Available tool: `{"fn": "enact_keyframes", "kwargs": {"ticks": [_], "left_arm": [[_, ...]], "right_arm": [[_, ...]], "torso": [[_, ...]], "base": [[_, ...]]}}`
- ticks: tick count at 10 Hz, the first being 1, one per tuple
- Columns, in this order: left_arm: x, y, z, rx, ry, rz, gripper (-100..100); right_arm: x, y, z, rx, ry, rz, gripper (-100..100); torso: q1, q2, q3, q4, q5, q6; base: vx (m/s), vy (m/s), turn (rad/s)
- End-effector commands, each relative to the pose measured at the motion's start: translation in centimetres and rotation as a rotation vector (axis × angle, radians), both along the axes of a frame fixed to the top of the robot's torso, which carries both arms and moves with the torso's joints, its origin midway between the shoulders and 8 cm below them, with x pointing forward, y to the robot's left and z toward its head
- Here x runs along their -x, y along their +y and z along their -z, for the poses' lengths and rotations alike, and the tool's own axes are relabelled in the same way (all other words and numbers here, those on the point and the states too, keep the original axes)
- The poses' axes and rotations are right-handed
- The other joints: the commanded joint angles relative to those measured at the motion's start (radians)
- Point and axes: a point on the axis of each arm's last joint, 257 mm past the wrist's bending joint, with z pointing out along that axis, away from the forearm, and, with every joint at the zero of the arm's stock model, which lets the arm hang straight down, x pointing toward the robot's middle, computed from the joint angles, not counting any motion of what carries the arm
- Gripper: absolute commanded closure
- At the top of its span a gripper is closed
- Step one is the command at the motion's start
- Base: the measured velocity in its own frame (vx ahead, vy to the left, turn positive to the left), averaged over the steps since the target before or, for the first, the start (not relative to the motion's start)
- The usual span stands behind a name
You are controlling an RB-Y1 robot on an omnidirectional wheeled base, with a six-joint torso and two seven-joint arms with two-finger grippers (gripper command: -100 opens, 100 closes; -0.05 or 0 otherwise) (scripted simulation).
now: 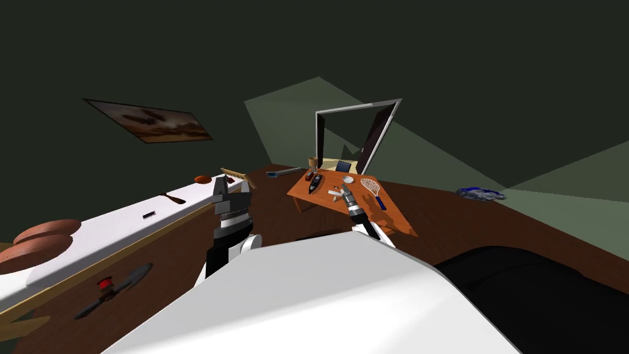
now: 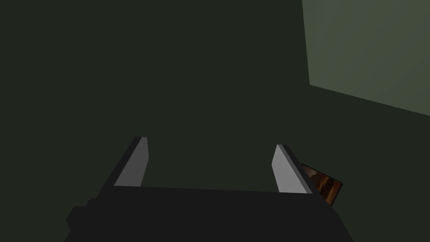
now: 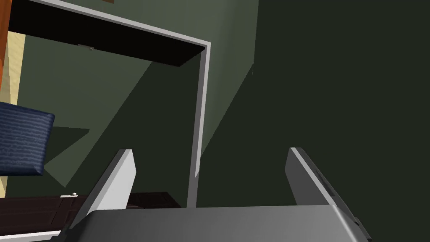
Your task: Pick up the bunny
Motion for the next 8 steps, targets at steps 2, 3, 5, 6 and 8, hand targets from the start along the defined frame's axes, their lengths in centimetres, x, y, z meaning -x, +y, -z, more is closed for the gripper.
{"fn": "enact_keyframes", "kwargs": {"ticks": [2, 3, 5, 6, 8], "left_arm": [[0.0, 0.0, 0.0, 0.0, 0.0, 0.0, 0], [0.0, 0.0, 0.0, 0.0, 0.0, 0.0, 0], [0.0, 0.0, 0.0, 0.0, 0.0, 0.0, 0], [0.0, 0.0, 0.0, 0.0, 0.0, 0.0, 0], [0.0, 0.0, 0.0, 0.0, 0.0, 0.0, 0]], "right_arm": [[0.2, -1.4, 4.3, 0.066, 0.095, 0.012, -100], [0.5, -2.1, 6.8, 0.107, 0.152, 0.018, -100], [1.0, -3.0, 9.6, 0.15, 0.217, 0.024, -100], [1.6, -3.7, 11.6, 0.193, 0.267, 0.026, -100], [2.6, -5.0, 14.8, 0.238, 0.343, 0.034, -100]], "torso": [[-0.001, 0.0, 0.0, 0.0, 0.0, 0.0], [-0.001, 0.0, 0.0, 0.0, 0.0, 0.0], [0.002, -0.002, -0.001, 0.0, 0.0, 0.0], [0.0, -0.002, -0.001, 0.0, 0.0, 0.0], [-0.002, -0.001, -0.001, 0.0, 0.0, 0.001]], "base": [[-0.017, 0.075, 0.109], [0.0, 0.1, 0.176], [0.021, 0.1, 0.127], [0.011, 0.084, 0.118], [0.013, 0.062, 0.098]]}}
